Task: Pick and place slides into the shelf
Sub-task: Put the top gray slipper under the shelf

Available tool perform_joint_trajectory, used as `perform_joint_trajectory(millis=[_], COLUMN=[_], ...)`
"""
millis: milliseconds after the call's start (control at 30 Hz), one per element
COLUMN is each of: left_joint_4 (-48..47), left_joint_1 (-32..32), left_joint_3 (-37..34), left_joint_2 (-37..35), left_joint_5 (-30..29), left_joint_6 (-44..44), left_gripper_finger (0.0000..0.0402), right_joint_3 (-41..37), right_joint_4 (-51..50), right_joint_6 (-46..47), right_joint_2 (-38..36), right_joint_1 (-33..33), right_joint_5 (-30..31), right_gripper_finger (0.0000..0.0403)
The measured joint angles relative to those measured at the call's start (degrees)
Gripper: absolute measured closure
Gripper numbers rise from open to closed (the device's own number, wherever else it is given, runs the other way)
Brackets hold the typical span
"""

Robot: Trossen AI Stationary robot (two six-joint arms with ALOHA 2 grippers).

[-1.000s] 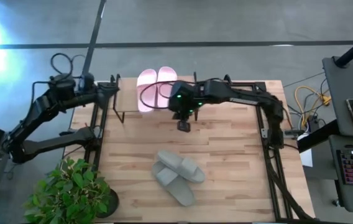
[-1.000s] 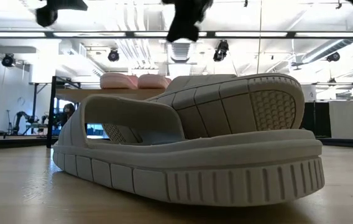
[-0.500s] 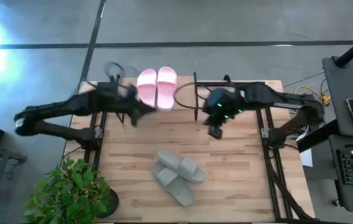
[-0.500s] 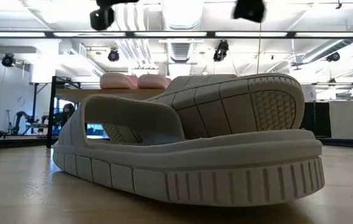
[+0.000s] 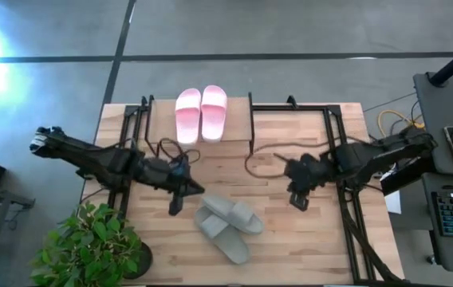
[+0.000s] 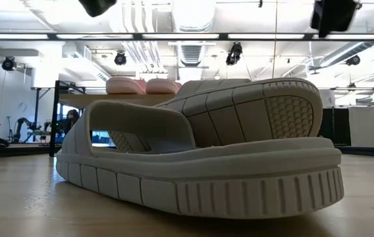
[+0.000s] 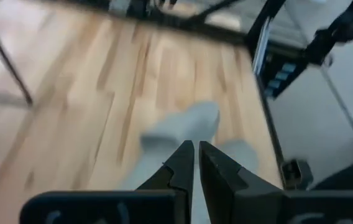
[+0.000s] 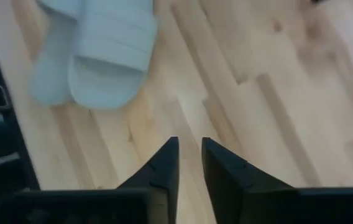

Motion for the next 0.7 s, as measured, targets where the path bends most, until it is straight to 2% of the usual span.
perform_joint_trajectory(millis=[167, 267, 500, 700], left_joint_4=[-8.81, -10.66, -10.71, -9.03], left_joint_1=[-3.90, -5.03, -5.33, -5.31], left_joint_3=[-1.57, -3.52, -9.16, -12.78], left_joint_2=[-0.03, 0.93, 3.35, 6.26], left_joint_5=[-1.07, -1.02, -0.79, -0.83], left_joint_6=[-5.97, -6.22, -8.08, -7.81], left_gripper_finger=[0.0391, 0.0391, 0.0391, 0.0391], right_joint_3=[-6.07, -9.96, -18.38, -19.14], right_joint_4=[4.14, 11.01, 34.54, 37.06], right_joint_6=[9.55, 15.64, 23.61, 26.15], right_joint_2=[1.65, 1.70, 2.08, 5.18], right_joint_1=[2.06, 1.81, -0.95, -1.17], right_joint_5=[2.83, 3.39, 3.51, 2.31], right_gripper_finger=[0.0306, 0.0303, 0.0338, 0.0359])
